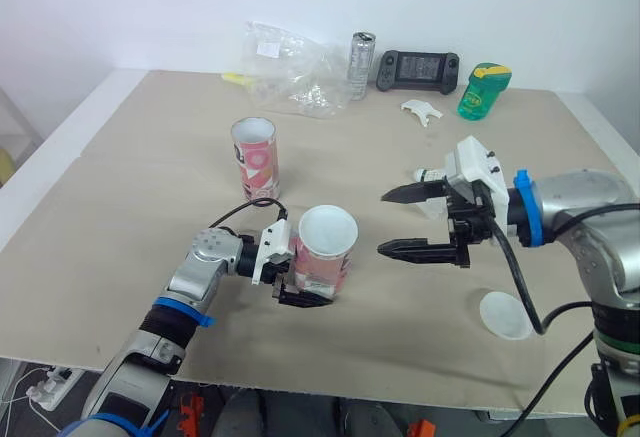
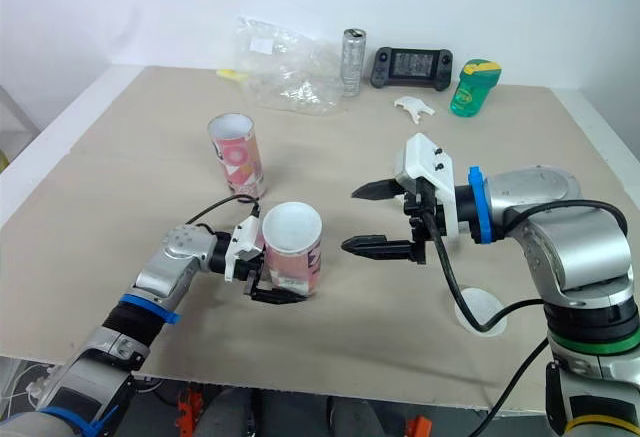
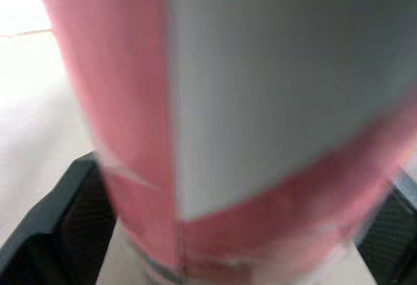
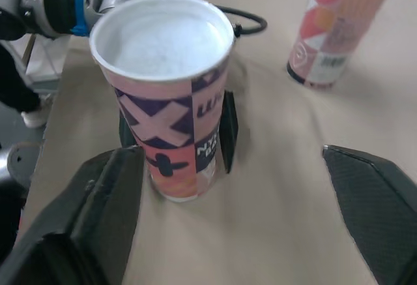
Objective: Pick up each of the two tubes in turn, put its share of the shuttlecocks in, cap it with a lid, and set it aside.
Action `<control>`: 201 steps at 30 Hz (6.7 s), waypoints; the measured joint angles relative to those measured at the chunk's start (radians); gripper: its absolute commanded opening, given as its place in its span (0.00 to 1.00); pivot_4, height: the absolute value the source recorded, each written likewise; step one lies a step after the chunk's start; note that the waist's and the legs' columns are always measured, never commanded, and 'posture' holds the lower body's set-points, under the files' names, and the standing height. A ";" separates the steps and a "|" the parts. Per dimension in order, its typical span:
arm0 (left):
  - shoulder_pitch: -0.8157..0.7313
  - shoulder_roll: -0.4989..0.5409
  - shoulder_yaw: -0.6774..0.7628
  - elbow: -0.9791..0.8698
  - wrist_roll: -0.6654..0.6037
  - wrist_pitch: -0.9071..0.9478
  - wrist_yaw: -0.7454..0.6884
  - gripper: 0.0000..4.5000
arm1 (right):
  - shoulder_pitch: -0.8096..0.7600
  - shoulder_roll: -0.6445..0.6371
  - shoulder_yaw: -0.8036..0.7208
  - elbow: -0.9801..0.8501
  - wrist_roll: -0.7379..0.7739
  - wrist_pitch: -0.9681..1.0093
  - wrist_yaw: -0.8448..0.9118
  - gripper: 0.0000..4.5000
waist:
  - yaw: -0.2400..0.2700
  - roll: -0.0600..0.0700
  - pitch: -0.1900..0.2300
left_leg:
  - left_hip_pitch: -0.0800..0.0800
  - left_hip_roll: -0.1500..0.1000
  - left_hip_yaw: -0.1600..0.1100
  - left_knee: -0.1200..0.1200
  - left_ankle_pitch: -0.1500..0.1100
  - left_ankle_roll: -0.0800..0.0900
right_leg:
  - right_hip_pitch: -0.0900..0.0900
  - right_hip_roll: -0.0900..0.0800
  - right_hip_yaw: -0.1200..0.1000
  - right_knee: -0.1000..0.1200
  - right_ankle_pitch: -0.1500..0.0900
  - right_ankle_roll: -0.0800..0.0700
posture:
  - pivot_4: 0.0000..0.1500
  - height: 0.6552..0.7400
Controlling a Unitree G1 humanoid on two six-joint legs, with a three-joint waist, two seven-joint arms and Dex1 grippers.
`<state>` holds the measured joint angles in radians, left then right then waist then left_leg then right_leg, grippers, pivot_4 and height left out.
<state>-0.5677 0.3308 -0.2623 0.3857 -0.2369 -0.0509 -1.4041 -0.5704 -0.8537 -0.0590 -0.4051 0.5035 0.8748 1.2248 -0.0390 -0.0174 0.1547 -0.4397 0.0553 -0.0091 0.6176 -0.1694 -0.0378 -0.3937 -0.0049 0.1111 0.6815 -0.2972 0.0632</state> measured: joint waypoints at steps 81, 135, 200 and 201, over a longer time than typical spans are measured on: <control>0.068 0.161 0.218 -0.489 -0.380 0.402 0.198 1.00 | 0.100 0.033 -0.402 0.585 -0.062 -0.319 -0.565 0.61 | 0.002 -0.006 0.017 | 0.000 -0.001 0.001 0.002 0.000 -0.001 | 0.003 -0.001 0.001 0.000 0.004 -0.003 | 1.00 0.99; 0.334 0.168 0.356 -0.604 -0.413 0.500 0.424 1.00 | 0.560 -0.022 -0.546 0.355 0.154 -0.204 -0.406 0.99 | -0.026 0.004 0.017 | 0.005 -0.002 0.000 0.004 0.002 0.000 | 0.007 -0.001 0.003 0.001 0.003 0.006 | 1.00 0.99; -0.465 -0.041 0.348 0.873 0.109 -0.177 0.570 0.81 | 0.430 0.201 -0.068 -0.144 0.081 -0.239 -0.617 1.00 | -0.003 -0.006 0.021 | -0.003 -0.005 -0.005 0.004 0.005 0.001 | 0.003 -0.002 -0.001 0.000 0.008 0.001 | 1.00 0.99; -0.460 -0.038 0.348 0.868 0.109 -0.181 0.565 0.81 | 0.430 0.196 -0.069 -0.144 0.081 -0.239 -0.617 1.00 | -0.003 -0.006 0.021 | -0.003 -0.005 -0.005 0.004 0.005 0.001 | 0.003 -0.002 -0.001 0.000 0.008 0.001 | 1.00 0.99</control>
<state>-1.0280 0.2924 0.0857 1.2541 -0.1279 -0.2315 -0.8390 -0.1408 -0.6578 -0.1280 -0.5493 0.5849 0.6360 0.6079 -0.0416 -0.0234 0.1755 -0.4430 0.0502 -0.0140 0.6217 -0.1646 -0.0369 -0.3904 -0.0069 0.1101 0.6811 -0.2891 0.0646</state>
